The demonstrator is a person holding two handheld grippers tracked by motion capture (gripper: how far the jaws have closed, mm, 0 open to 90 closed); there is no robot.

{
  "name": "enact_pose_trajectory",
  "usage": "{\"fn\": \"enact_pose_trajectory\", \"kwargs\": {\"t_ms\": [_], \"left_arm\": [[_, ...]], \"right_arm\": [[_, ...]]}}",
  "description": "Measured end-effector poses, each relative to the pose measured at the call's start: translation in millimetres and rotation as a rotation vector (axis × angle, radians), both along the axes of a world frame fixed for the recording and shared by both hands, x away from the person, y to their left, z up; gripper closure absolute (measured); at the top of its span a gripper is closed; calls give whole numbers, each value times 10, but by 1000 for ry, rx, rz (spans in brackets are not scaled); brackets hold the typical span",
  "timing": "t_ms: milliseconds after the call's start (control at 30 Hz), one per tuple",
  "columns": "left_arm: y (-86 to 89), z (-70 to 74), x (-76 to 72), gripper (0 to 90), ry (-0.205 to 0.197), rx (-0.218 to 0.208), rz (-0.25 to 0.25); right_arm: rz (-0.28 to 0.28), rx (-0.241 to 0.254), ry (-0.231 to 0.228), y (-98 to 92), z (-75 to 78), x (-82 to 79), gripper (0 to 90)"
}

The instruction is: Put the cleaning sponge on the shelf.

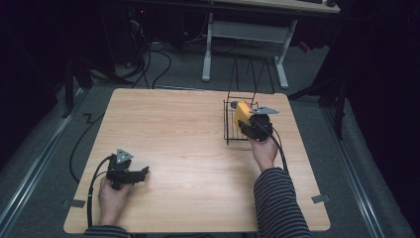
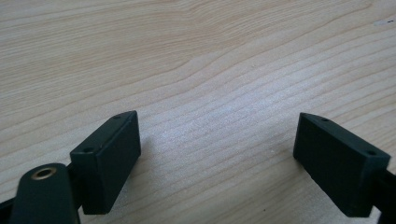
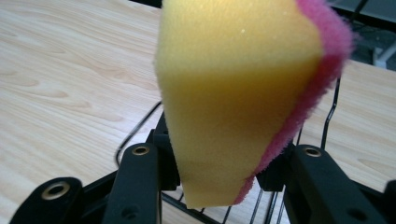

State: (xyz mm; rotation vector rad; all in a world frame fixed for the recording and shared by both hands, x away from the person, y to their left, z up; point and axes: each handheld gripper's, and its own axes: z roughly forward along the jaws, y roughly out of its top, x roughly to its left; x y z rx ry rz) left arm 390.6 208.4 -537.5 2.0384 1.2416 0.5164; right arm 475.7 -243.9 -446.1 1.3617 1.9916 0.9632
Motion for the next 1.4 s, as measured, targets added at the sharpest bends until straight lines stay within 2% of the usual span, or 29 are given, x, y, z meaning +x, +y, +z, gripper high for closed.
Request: {"fn": "enact_pose_trajectory", "kwargs": {"t_ms": [233, 600, 1000, 1100, 1233, 1400], "left_arm": [[0, 0, 0, 155, 0, 0, 0], [0, 0, 0, 155, 0, 0, 0], [0, 0, 0, 154, 0, 0, 0], [0, 0, 0, 154, 0, 0, 0], [0, 0, 0, 155, 0, 0, 0], [0, 0, 0, 154, 0, 0, 0]], "right_arm": [[-40, -5, 35, -28, -130, 93, 603], [-55, -9, 51, 5, -267, 182, 602], [-61, -6, 61, -7, -287, 198, 591], [-62, -1, 68, -6, -293, 201, 567], [-66, 10, 80, -18, -299, 207, 466], [-63, 17, 74, -28, -290, 205, 411]]}}
